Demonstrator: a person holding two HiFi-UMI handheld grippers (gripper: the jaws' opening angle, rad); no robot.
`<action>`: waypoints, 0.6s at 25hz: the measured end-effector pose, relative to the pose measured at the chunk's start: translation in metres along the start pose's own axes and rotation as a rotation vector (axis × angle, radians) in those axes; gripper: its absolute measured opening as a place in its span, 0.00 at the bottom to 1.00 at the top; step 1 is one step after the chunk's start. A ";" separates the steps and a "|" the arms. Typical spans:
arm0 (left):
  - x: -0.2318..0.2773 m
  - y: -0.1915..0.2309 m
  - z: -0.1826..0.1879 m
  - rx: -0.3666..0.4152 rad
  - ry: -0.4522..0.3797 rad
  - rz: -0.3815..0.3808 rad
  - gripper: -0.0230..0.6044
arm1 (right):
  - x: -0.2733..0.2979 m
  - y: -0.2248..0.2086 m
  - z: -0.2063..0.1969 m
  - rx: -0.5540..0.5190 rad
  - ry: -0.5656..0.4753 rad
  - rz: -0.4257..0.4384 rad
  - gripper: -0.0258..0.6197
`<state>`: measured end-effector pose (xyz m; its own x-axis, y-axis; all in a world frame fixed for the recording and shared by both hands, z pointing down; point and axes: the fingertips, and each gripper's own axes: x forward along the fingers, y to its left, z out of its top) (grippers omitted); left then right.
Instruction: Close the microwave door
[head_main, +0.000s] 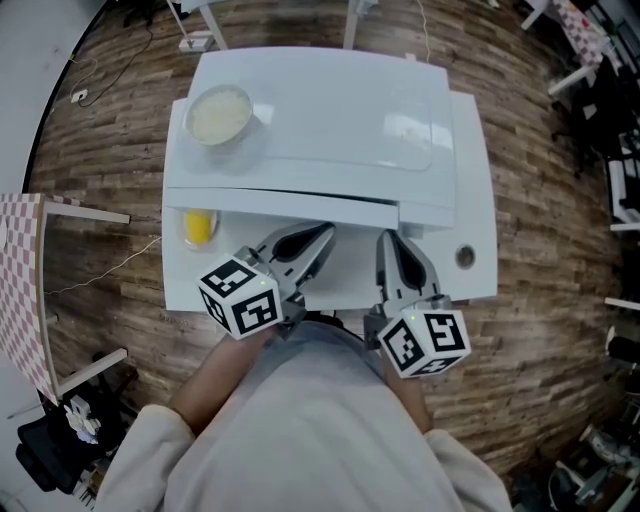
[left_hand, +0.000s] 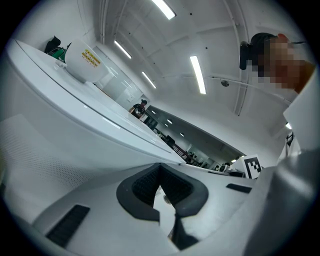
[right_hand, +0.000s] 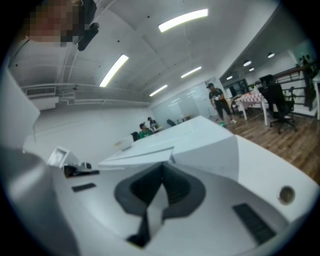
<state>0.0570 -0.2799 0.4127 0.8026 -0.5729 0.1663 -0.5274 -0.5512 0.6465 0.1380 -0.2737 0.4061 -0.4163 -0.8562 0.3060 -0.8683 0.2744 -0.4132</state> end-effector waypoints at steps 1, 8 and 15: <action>0.000 0.001 0.000 -0.002 0.001 0.000 0.06 | 0.001 0.000 0.000 -0.001 0.000 -0.003 0.08; 0.001 0.011 0.007 -0.017 -0.011 0.017 0.06 | 0.013 -0.003 0.005 0.020 -0.005 -0.006 0.08; 0.000 0.012 0.002 -0.033 -0.011 0.021 0.06 | 0.010 -0.003 0.002 0.019 -0.016 0.004 0.08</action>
<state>0.0499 -0.2879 0.4189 0.7884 -0.5907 0.1717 -0.5341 -0.5188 0.6676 0.1367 -0.2843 0.4083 -0.4152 -0.8622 0.2904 -0.8614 0.2699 -0.4303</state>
